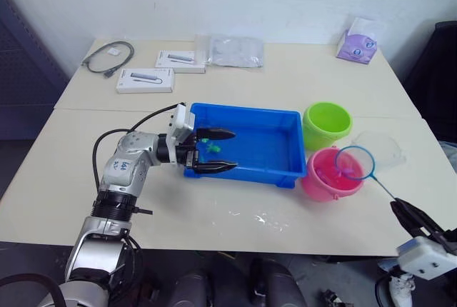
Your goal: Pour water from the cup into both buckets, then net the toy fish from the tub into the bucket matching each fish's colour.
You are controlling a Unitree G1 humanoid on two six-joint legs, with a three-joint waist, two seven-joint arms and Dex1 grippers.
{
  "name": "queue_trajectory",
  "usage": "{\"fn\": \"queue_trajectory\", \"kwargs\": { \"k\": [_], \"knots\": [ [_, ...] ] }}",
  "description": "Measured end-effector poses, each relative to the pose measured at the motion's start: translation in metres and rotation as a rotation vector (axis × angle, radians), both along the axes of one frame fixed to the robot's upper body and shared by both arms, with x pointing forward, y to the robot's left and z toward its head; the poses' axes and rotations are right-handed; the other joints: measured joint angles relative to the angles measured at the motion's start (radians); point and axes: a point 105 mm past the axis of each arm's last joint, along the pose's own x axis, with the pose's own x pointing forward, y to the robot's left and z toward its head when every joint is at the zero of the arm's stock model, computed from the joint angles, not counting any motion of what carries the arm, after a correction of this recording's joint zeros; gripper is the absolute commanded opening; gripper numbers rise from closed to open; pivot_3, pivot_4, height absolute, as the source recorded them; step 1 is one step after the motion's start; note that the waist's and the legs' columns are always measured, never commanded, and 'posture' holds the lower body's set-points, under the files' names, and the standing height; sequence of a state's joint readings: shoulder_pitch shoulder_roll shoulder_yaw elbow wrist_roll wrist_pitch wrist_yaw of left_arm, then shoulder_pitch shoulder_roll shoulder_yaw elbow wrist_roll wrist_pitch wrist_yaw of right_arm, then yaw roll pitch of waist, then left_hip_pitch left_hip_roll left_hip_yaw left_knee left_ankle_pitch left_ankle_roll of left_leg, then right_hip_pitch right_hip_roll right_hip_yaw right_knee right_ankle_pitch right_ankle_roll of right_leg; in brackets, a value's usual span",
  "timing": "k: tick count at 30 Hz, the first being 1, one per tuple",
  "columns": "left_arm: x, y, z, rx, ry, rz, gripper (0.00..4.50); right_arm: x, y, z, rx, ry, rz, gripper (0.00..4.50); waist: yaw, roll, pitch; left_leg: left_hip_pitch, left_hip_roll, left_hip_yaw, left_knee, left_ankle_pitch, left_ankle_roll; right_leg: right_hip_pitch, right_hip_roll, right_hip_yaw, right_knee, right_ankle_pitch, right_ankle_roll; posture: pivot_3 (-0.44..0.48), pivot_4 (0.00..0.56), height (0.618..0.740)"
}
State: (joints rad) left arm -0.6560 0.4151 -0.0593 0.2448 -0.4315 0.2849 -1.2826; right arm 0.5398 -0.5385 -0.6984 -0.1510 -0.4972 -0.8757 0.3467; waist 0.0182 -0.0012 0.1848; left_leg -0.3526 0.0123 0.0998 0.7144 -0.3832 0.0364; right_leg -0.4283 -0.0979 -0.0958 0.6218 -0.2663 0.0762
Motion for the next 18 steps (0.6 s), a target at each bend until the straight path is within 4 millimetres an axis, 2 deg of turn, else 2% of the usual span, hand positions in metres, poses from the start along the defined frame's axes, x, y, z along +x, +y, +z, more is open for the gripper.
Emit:
{"fn": "queue_trajectory", "kwargs": {
  "k": [6,11,18],
  "knots": [
    [-0.001,0.0,-0.001,0.001,-0.001,0.001,4.47,-0.004,-0.006,0.004,-0.209,-0.122,-0.01,0.0,-0.001,0.0,0.0,0.0,0.001,0.0,0.0,0.0,-0.003,0.0,0.001,0.001,0.001,-0.001,-0.001,0.0,0.15,0.74],
    [-0.004,-0.001,-0.001,0.001,-0.01,0.002,4.47,-0.005,-0.004,0.012,-0.279,-0.198,0.044,0.0,-0.009,0.0,0.0,0.001,0.002,0.0,0.0,0.001,-0.003,0.0,0.002,0.003,0.001,-0.001,-0.001,0.0,0.15,0.74],
    [-0.003,-0.002,0.0,-0.002,-0.014,0.015,4.47,0.005,-0.01,0.02,-0.328,-0.206,0.092,0.0,-0.02,0.0,0.0,0.001,0.002,0.0,0.0,0.001,-0.004,0.0,0.003,0.003,0.001,-0.001,-0.001,0.0,0.15,0.74]
  ]
}}
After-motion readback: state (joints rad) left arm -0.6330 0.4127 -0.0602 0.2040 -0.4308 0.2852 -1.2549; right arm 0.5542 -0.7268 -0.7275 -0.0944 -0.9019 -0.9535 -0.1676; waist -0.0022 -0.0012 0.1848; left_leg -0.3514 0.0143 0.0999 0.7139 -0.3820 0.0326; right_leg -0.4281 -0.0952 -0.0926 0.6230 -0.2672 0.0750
